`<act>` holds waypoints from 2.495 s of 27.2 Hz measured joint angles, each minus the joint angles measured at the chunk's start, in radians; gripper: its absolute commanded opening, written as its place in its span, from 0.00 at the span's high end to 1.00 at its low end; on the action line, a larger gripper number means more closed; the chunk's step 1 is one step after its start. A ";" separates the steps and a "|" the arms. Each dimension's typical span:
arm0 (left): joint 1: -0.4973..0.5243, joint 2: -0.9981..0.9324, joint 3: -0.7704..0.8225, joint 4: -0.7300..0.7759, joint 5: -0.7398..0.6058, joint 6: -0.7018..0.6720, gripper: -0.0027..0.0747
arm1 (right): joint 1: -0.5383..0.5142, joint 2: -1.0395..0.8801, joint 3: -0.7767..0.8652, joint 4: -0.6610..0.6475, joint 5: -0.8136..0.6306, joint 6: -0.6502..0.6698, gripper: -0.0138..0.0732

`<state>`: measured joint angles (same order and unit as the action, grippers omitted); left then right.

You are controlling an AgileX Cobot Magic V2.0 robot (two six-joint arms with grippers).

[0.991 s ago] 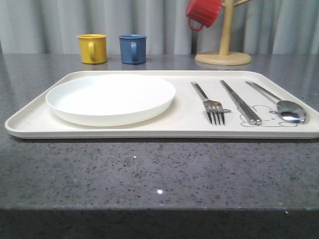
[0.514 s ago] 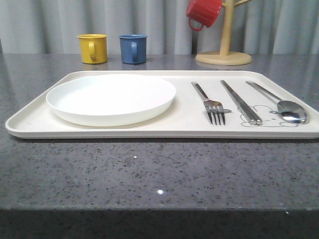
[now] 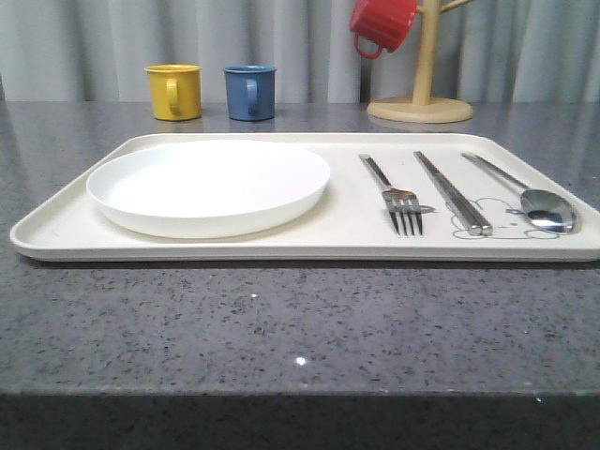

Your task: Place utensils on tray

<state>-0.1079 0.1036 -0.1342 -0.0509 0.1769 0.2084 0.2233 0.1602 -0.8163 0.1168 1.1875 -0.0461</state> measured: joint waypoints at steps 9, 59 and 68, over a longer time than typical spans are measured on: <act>0.010 -0.108 0.135 0.051 -0.085 -0.124 0.99 | 0.000 0.000 0.000 0.000 0.000 0.000 0.92; 0.029 -0.108 0.135 0.066 -0.131 -0.184 0.99 | -0.166 -0.166 0.643 -0.011 -0.846 0.000 0.92; 0.029 -0.108 0.135 0.066 -0.131 -0.184 0.99 | -0.221 -0.170 0.843 -0.011 -1.050 0.000 0.92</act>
<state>-0.0794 -0.0042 0.0006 0.0152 0.0463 0.0244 0.0024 -0.0097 0.0268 0.1062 0.1374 -0.0461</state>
